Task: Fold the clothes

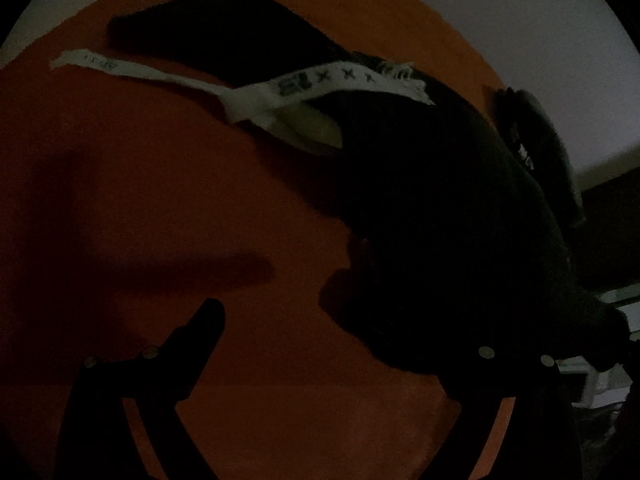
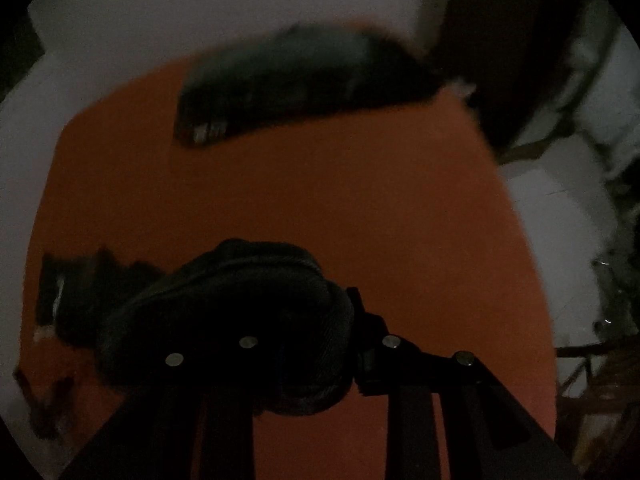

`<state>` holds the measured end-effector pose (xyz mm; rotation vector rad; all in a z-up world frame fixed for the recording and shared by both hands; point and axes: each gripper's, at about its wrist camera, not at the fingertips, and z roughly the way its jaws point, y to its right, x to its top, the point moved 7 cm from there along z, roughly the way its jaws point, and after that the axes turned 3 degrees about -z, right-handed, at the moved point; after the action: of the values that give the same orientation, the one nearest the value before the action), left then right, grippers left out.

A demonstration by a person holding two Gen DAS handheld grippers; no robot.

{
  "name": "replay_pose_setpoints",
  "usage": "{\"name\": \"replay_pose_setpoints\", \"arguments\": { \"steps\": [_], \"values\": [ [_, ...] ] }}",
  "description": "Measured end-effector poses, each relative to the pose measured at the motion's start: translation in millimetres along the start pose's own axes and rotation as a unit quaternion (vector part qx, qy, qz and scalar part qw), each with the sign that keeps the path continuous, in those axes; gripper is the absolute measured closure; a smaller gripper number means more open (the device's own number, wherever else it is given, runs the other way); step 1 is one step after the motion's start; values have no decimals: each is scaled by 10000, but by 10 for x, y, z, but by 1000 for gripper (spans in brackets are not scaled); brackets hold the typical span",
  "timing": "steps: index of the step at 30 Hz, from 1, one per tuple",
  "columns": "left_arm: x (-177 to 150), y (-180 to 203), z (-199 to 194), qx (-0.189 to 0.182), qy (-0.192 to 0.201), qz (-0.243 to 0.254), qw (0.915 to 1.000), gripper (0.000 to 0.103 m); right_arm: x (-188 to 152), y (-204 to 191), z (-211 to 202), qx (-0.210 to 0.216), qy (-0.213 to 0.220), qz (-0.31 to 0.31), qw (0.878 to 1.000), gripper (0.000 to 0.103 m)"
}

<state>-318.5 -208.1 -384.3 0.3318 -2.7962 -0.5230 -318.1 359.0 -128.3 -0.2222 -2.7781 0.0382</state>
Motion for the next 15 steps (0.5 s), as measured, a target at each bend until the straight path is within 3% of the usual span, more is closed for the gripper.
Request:
{"name": "replay_pose_setpoints", "arguments": {
  "steps": [3, 4, 6, 8, 11, 12, 13, 15],
  "values": [
    [0, 16, 157, 522, -176, 360, 9978, 7, -64, 116, 416, 142, -123, -241, 9995, 79],
    [-4, -8, 205, 878, -373, 549, 9939, 7, -71, 153, 521, 189, -107, -327, 9992, 79],
    [33, -36, 215, 1238, -561, 838, 9872, 7, -47, 245, 721, 348, -53, -456, 9983, 78],
    [127, -40, 144, 1543, -525, 1115, 9803, 7, -22, 357, 878, 471, -20, -559, 9973, 75],
    [296, 62, 64, 1800, -514, 1785, 9660, 7, 56, 554, 1010, 370, 101, -659, 9971, 61],
    [361, 121, 63, 1820, -533, 2303, 9545, 7, 68, 596, 1027, 213, 179, -680, 9973, 58],
    [435, 190, 75, 1796, -482, 2366, 9536, 7, 82, 648, 1025, 23, 298, -682, 9972, 57],
    [405, 292, 123, 1472, -613, 2221, 9619, 7, 91, 719, 1003, -176, 566, -642, 9962, 48]
  ]
}}
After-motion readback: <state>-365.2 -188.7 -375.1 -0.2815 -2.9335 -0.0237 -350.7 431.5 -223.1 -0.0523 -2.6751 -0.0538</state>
